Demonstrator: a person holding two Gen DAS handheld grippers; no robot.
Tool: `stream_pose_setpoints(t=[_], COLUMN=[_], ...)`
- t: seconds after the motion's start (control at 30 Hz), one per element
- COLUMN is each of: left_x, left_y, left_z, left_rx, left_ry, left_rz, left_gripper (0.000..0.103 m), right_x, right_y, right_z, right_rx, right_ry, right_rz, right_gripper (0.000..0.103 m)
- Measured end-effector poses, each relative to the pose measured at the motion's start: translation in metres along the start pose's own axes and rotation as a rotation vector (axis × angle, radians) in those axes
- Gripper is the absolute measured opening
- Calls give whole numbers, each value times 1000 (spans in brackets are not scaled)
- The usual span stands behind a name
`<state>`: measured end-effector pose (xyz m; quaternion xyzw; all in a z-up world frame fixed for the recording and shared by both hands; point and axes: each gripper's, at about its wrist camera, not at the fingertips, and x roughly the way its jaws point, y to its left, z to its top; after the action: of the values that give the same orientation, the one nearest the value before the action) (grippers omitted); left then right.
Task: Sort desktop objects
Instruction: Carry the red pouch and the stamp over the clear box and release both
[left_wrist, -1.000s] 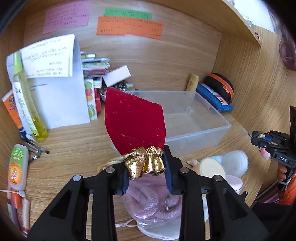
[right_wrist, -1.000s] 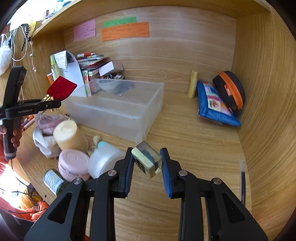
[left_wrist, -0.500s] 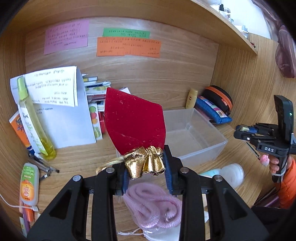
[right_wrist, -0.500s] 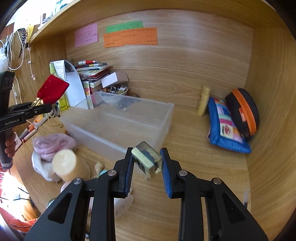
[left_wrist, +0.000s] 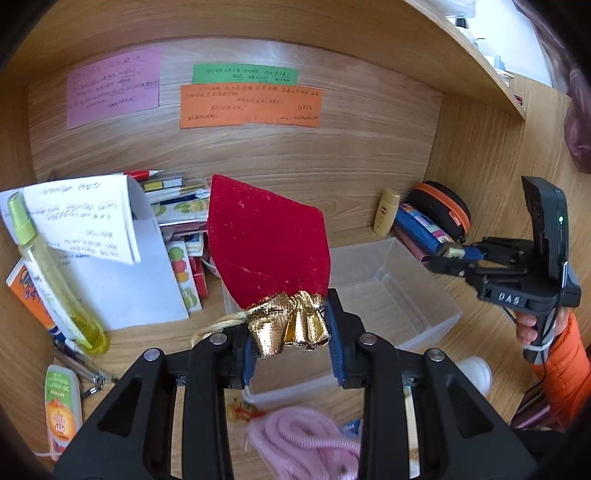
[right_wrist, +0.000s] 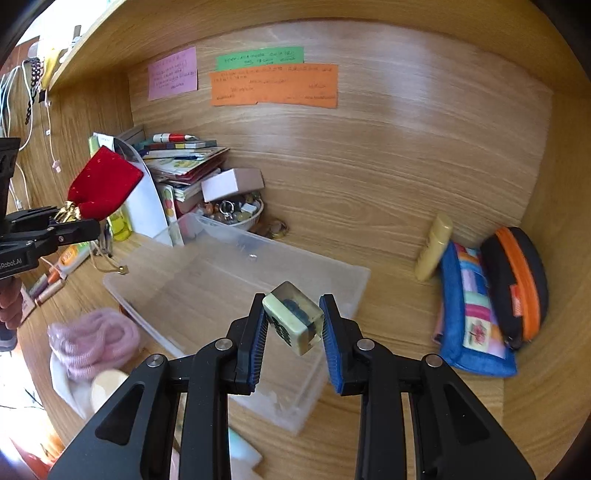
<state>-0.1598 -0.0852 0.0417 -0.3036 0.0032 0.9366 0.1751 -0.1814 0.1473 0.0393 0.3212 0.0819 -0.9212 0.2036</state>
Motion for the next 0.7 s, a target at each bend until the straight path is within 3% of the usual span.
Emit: stream_pose_setpoints(t=[0.37,0.7], left_x=[42,92], left_y=[-5,1], left_z=[15,11], left_rx=[24,15], left_ry=[55,190], left_rz=[-63,-112], left_gripper=[31,31], right_x=[39,75], right_y=[0,-2], right_z=[11,9], right_rx=[-24,-61], right_ry=[65,150], right_rz=[29,40], right_gripper=[26,26])
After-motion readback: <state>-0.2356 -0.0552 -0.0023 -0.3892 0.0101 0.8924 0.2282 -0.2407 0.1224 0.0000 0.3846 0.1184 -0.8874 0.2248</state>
